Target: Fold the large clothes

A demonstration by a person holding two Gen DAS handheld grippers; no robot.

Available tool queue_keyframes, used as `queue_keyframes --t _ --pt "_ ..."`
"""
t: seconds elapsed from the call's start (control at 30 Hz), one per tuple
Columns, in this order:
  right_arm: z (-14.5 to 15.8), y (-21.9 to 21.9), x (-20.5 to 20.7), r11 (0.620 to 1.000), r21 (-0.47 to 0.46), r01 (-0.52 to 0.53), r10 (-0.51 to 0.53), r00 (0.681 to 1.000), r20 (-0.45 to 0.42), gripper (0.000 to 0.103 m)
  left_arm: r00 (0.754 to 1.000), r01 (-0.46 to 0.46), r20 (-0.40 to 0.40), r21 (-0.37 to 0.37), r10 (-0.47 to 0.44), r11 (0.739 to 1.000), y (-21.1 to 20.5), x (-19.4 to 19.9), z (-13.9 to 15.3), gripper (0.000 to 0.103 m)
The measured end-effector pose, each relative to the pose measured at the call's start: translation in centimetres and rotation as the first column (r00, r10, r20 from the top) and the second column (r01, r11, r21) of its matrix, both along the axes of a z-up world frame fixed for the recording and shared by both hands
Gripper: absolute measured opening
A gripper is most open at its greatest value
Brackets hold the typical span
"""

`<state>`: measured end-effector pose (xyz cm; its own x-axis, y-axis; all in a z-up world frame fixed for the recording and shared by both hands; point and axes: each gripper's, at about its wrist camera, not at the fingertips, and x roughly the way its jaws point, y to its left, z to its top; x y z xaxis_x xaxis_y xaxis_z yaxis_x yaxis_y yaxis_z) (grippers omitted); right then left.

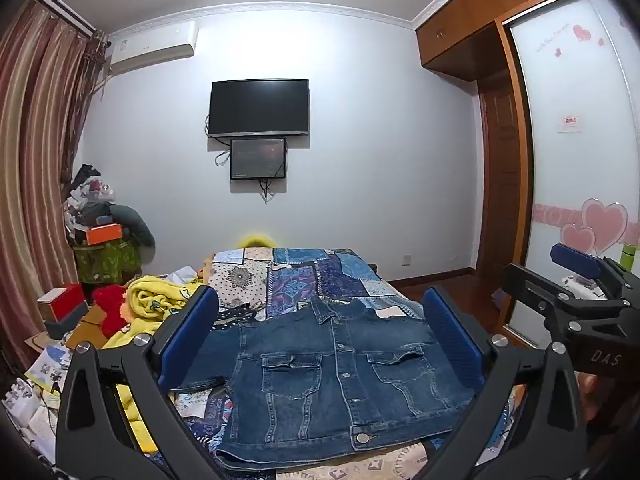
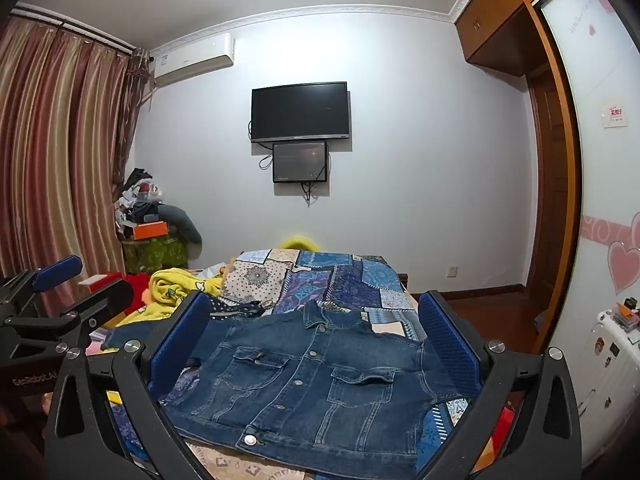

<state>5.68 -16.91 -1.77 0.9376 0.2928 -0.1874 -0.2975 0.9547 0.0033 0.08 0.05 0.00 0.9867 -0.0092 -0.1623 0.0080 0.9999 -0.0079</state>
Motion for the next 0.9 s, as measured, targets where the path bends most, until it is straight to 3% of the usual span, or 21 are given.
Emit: queue_keyframes --t 0.9 --pt "-0.3 -0.2 0.7 1.0 -0.006 0.0 0.0 1.0 -0.018 0.103 1.0 -0.002 -0.005 -0.013 0.002 1.0 0.7 0.7 -0.2 0.103"
